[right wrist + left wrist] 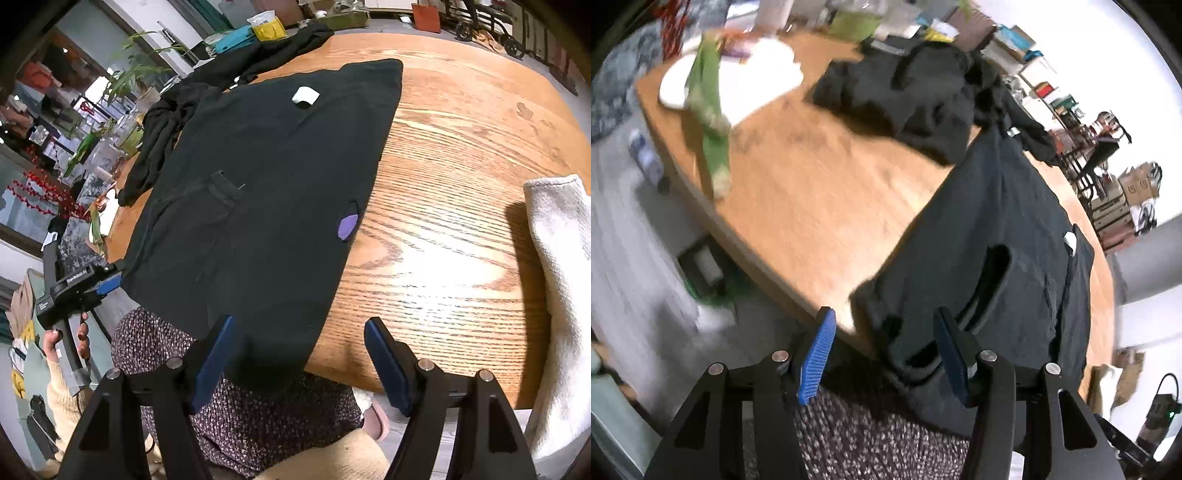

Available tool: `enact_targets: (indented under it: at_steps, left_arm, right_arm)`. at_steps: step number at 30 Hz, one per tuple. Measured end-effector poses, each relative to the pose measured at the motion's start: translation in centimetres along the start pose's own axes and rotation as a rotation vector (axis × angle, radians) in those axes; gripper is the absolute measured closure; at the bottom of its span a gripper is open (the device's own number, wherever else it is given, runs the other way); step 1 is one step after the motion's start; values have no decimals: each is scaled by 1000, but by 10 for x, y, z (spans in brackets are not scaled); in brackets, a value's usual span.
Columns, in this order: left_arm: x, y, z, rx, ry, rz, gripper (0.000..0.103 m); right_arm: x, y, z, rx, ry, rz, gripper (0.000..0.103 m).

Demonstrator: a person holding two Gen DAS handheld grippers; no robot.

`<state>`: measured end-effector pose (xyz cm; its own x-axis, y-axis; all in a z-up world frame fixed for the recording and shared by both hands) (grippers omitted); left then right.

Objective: Fold clothes

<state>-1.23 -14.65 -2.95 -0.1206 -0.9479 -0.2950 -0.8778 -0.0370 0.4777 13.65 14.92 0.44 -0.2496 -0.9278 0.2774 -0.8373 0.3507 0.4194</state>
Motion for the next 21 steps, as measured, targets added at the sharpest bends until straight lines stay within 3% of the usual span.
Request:
enact_targets:
  at_steps: [2,4,7,12,14,15,21]
  left_arm:
    - [-11,4,-2,-10,15,49,47]
    - [-19,7,8,40,55,92,47]
    - [-16,9,25,137,48,50,47]
    - [-13,14,28,184,74,47,48]
    - [-15,14,30,193,78,57,68]
    - [-17,13,31,202,75,63,88]
    - [-29,14,18,171,-5,77,92]
  right_arm:
    - [0,-1,3,11,5,-5,27]
    - [0,-3,3,16,14,-9,27]
    - [0,-7,4,13,27,-2,27]
    - [-17,-16,-2,14,5,32,26]
    - [-22,-18,-2,10,11,52,26]
    - [-23,-18,-2,9,17,56,27]
    - [16,-7,15,26,99,-53,29]
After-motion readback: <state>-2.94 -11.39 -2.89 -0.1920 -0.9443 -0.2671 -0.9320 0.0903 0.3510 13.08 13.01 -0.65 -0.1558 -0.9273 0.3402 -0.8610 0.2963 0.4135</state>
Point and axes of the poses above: each gripper's, at about its wrist camera, not at the fingertips, and z roughly the way its jaws point, x to its left, y to its top, the point moved 1 cm from there along z, roughly the way its jaws point, and after that the axes turned 9 degrees about -x, right-handed, at the moved point
